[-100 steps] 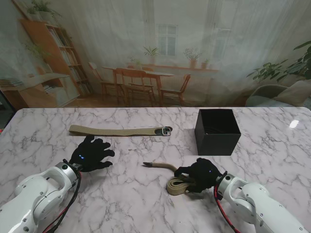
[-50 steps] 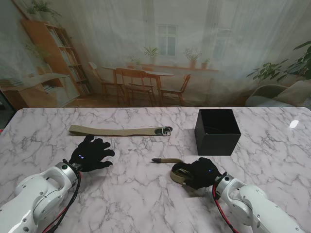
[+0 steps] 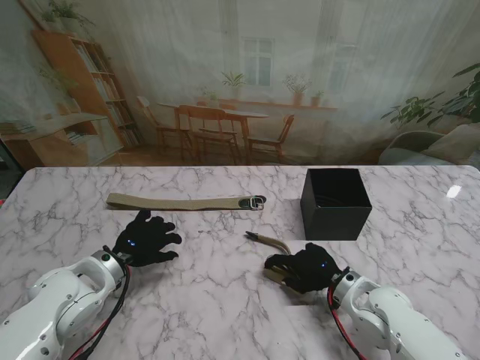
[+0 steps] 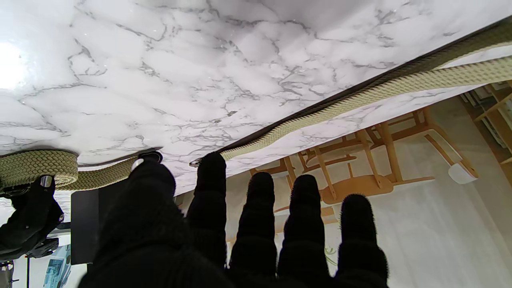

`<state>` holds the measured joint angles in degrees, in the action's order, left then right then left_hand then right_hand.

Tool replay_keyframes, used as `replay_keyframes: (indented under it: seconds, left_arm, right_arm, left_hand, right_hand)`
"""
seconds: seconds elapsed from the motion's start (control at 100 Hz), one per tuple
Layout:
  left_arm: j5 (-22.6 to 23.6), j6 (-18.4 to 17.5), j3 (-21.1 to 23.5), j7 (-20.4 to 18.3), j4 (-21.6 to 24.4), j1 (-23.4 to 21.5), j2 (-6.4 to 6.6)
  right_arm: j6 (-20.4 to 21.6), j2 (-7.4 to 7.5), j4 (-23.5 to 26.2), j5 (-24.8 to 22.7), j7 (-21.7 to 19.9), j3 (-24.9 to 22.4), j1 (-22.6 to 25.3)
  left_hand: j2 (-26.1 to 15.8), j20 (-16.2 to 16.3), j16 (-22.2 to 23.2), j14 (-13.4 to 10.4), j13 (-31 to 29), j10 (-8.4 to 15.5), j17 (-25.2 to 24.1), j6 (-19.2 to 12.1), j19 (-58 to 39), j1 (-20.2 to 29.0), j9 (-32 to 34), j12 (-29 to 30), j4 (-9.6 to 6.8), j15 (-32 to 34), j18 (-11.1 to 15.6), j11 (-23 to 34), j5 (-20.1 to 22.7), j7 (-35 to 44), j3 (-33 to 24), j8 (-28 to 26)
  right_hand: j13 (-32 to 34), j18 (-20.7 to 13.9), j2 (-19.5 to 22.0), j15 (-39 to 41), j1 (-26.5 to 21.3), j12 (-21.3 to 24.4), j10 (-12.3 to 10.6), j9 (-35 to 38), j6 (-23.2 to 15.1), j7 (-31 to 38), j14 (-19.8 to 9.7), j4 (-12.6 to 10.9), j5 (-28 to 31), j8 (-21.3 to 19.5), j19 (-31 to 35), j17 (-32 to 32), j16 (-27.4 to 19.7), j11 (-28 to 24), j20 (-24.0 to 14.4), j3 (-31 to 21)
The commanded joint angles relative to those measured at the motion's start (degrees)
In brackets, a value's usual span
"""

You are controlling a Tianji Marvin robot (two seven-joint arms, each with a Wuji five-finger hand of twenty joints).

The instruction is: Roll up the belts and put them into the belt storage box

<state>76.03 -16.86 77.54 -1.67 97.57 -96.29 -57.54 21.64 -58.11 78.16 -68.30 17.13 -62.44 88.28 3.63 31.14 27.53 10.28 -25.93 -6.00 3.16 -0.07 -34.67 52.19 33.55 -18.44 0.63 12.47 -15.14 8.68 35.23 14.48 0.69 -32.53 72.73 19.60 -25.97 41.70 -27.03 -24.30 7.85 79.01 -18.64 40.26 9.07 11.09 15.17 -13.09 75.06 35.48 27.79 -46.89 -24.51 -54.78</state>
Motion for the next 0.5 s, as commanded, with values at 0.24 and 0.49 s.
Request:
replay_keyframes:
  seconds: [0.24,0.49]
  left_arm:
    - [-3.6,0.7,-6.0,-4.3,-2.9,5.8,-0.11]
    - [-7.7,0.7,-12.9,-7.3,-6.7,13.6,-0.10]
  right_arm:
    - [7.0,0.29,-3.5,1.0,1.5,1.8,-2.3]
    - [8.5,0.28,-3.9,1.2,1.7,1.8,-2.6]
  left_hand:
    - [-1.5,0.8,0.5,1.1,-1.4,-1.8,0.7,2.7,0.0,-2.0,-3.4,0.2,0.31,0.0,-1.8,-1.9,-4.0,-3.8,0.9,3.7]
    - [2.8,-0.2,-0.5,0.2,-0.4,-2.1,1.4,1.4,-0.1,-3.9,-13.9,7.2,0.01,-0.9,-0.2,-6.4,-11.4,-9.5,0.3,10.8]
  right_hand:
    - [1.8,-3.0,0.9,-4.1,-6.2,-1.3,-9.4,4.7,-4.3,0.2,-9.2,-4.2,2.1,-0.4,-2.1,-1.6,0.8,-1.5,0.1,-6.0]
    - [1.8,-2.9,0.3,-4.6,-5.9,-1.5,-9.5,4.7,-4.5,0.3,-9.4,-4.1,2.9,-0.7,-3.0,-1.9,1.2,-1.4,0.3,-6.7]
